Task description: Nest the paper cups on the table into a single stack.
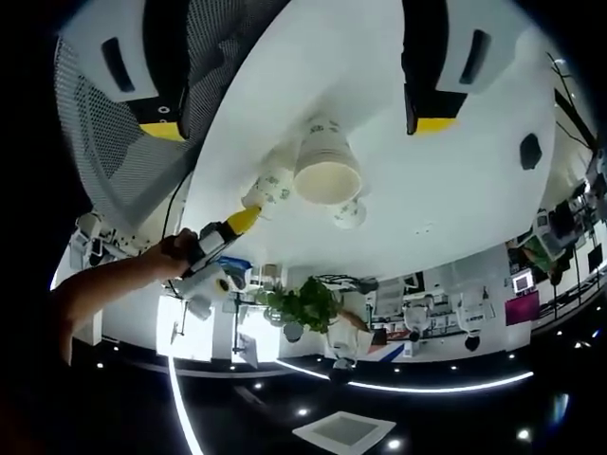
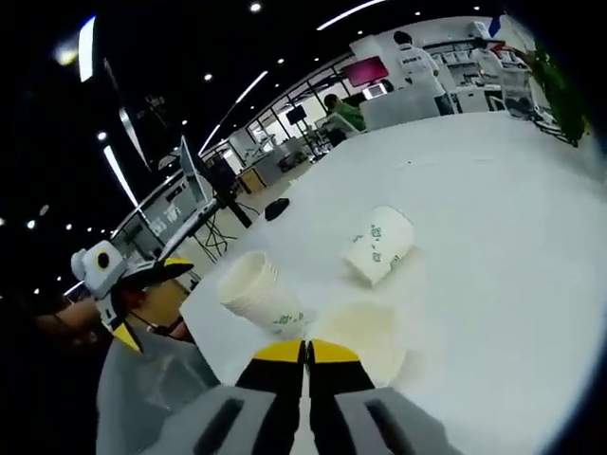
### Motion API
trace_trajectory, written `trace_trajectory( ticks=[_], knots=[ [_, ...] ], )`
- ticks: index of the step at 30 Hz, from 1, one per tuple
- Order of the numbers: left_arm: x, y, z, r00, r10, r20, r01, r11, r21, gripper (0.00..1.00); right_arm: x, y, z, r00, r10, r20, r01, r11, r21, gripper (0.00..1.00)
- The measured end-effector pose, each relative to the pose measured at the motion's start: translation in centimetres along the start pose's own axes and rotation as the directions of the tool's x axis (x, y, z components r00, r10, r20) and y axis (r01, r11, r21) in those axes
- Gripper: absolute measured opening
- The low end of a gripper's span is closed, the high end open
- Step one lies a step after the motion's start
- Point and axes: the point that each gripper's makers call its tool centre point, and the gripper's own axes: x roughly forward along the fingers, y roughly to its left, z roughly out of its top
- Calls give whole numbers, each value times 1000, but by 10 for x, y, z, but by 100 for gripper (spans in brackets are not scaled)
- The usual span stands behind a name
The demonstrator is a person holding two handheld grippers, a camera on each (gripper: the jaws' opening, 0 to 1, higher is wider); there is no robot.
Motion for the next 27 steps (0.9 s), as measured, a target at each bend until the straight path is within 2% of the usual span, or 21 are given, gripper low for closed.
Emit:
trace_trajectory(
  ticks=[8,17,21,27],
  knots=[
    [-1,1,1,1000,1,7,-1,1000,-1,93,-1,11,1,1000,4,-20,-5,999,-32,0],
    [-2,2,4,1000,2,20,-2,1000,-9,97,-8,4,5,1000,-6,-28,5,998,-55,0],
    [-3,3,4,1000,1,24,-1,1000,-14,99,-12,6,11,1000,-10,-22,9,997,-75,0],
    [-3,4,4,1000,1,22,-1,1000,-16,99,-20,18,30,1000,-9,5,9,993,-119,0]
  ],
)
